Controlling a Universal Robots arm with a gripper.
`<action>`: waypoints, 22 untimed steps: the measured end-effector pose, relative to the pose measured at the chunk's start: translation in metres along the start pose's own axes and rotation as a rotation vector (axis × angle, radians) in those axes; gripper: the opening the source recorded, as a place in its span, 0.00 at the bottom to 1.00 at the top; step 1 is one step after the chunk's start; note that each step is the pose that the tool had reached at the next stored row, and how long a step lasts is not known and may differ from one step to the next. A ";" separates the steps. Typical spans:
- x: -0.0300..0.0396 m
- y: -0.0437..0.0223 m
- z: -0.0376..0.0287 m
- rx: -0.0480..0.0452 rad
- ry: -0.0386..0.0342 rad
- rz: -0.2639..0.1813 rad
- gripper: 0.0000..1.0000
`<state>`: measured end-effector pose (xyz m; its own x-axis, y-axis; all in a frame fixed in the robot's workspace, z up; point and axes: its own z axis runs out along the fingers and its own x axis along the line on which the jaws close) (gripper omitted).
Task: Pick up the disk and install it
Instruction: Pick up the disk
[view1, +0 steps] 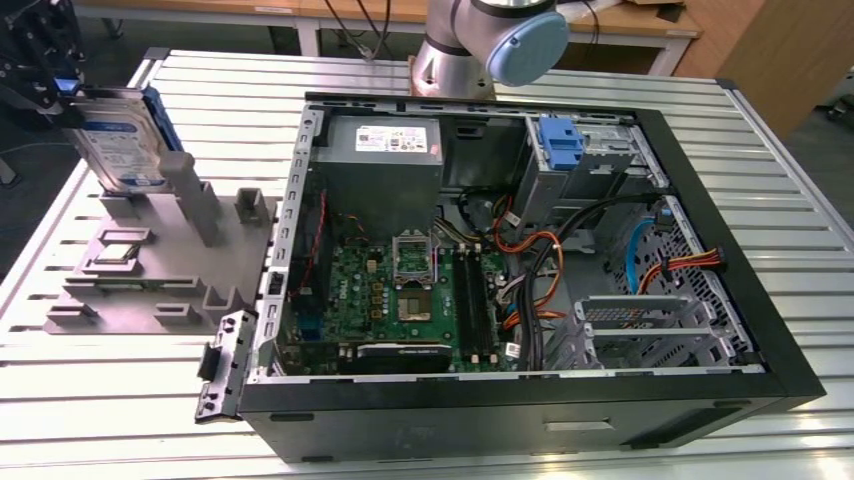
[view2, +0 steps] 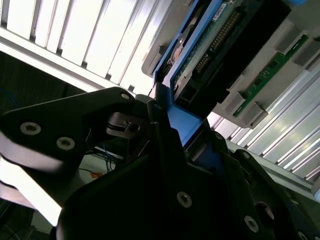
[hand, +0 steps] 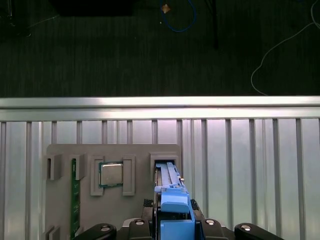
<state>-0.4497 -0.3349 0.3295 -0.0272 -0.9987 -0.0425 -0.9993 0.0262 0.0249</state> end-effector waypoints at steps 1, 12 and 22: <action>0.0000 0.0000 -0.0002 -0.0002 0.0001 0.000 0.37; -0.0001 0.0001 -0.0032 -0.0002 0.0003 0.000 0.37; -0.0003 0.0002 -0.0063 -0.0001 0.0005 0.000 0.37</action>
<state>-0.4497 -0.3350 0.3358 -0.0272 -0.9987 -0.0420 -0.9993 0.0262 0.0251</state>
